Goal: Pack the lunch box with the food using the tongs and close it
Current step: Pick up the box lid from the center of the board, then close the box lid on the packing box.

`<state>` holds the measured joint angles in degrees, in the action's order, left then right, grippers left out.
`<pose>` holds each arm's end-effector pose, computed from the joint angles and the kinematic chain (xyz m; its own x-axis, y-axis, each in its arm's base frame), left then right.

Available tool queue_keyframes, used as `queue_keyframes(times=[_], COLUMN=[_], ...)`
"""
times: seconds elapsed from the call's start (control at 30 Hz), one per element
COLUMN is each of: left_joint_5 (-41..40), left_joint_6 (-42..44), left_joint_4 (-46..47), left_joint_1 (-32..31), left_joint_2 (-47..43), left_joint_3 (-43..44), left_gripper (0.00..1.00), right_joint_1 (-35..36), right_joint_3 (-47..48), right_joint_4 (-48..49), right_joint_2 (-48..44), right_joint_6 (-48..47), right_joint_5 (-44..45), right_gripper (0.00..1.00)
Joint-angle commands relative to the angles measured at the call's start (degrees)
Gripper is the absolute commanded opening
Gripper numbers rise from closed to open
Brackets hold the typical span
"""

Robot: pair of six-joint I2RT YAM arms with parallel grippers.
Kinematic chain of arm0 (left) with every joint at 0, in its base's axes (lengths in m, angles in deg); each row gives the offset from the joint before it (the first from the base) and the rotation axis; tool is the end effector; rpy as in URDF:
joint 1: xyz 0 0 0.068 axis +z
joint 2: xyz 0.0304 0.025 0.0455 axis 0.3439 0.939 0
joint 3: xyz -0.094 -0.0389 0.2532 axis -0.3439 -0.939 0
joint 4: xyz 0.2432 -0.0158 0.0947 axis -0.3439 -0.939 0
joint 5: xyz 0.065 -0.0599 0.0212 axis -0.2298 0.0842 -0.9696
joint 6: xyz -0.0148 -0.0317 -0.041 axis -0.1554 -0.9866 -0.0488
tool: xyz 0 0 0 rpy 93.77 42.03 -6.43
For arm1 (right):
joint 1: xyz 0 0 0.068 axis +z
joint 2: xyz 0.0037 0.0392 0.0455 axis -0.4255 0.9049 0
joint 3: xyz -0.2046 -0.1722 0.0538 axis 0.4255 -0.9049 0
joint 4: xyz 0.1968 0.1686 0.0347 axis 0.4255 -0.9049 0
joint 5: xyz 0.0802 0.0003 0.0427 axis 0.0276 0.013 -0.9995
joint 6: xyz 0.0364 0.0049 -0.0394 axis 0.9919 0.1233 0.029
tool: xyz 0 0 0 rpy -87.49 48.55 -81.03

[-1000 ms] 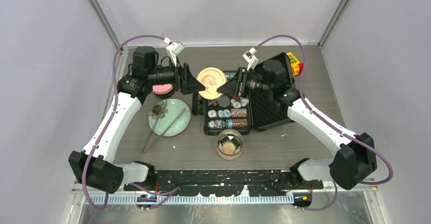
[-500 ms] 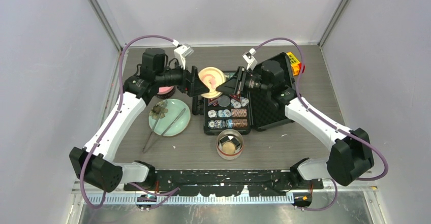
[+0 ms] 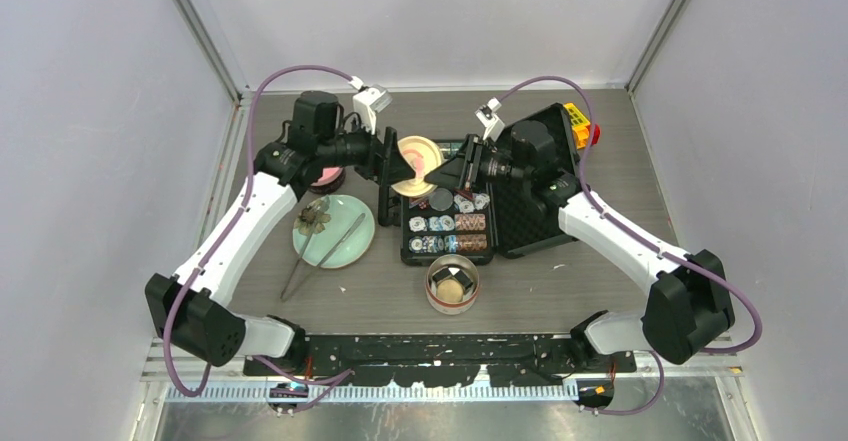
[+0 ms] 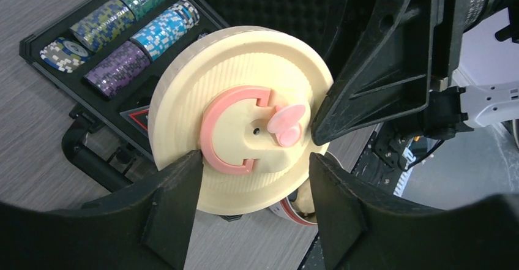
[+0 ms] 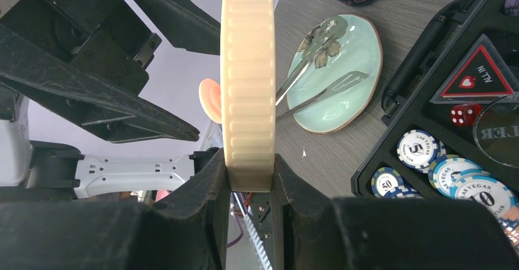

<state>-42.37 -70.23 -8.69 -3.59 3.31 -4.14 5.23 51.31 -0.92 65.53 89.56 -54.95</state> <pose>0.2595 -0.1368 0.3824 -0.5729 0.1222 -0.8104 0.7146 0.5588 -0.4209 0.2585 0.1766 0.3196 -0.8054 0.2123 -0.5535 -0.4651 0.3526 0.8120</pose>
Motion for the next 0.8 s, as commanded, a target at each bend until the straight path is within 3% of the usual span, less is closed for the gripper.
queue_keyframes(times=[0.0,0.13,0.53,0.63,0.77], left_joint_5=[4.1,11.9,17.7,14.7,1.5], left_joint_6=[-1.2,-4.7,-5.8,-5.2,-0.5], left_joint_4=[1.0,4.2,7.9,7.6,3.3], left_joint_1=[-0.6,-0.5,-0.4,-0.4,-0.3], left_joint_2=[0.6,-0.3,-4.3,-4.9,-5.1], left_joint_3=[1.5,0.6,-1.9,-1.9,-0.2], left_gripper=[0.63,0.53,0.3,0.3,0.44], right_joint_1=[0.7,0.5,0.6,0.6,0.6], right_joint_3=[1.7,1.9,3.2,3.1,2.9], right_joint_4=[3.0,1.3,-2.7,-2.6,-1.4], right_joint_2=[-0.9,-0.8,0.3,0.3,0.5], right_joint_6=[-2.1,-3.3,-5.1,-5.1,-3.9], right_joint_5=[-0.3,0.8,2.8,2.8,2.1], right_gripper=[0.01,0.0,0.01,0.0,0.01])
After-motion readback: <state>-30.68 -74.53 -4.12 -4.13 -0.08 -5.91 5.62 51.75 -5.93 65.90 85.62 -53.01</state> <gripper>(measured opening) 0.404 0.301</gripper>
